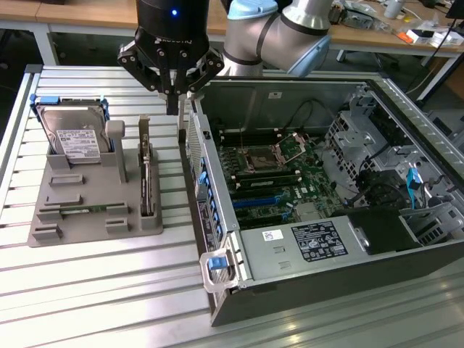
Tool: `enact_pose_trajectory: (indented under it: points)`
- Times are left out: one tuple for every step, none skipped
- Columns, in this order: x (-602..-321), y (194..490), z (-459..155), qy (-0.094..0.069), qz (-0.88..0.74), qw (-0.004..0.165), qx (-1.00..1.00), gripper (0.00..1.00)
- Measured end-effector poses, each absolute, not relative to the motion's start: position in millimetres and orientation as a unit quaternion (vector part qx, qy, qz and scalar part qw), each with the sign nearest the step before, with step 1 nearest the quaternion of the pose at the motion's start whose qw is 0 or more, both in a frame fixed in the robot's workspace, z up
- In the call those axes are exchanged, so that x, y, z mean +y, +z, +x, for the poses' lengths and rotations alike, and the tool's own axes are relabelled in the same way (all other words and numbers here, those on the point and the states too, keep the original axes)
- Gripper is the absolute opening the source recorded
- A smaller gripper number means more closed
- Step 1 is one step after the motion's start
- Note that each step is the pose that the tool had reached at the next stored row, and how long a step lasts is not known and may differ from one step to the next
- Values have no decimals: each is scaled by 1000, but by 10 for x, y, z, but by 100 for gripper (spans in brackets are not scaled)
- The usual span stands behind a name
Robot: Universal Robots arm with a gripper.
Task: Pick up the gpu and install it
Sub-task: 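Pick up the gpu and move the gpu toward the slot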
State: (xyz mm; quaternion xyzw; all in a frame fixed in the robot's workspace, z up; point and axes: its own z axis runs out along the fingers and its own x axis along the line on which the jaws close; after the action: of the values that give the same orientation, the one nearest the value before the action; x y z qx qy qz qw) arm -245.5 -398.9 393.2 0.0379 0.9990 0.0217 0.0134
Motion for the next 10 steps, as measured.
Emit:
enact_pose_trajectory:
  points:
    - [-3989,3932,-2455,22,38,13,999,11]
    - [-3989,3932,-2455,22,38,13,999,11]
    - [-3989,3932,-2455,22,38,13,999,11]
    - [-3989,3932,-2455,22,38,13,999,11]
    - [-3989,3932,-2455,22,38,13,999,11]
    - [-3989,3932,-2455,22,38,13,999,11]
    - [-3990,3932,-2455,22,38,13,999,11]
    - [-3989,3932,-2455,22,38,13,999,11]
    - [-3989,3932,-2455,22,38,13,999,24]
    - [-3989,3932,-2455,22,38,13,999,36]
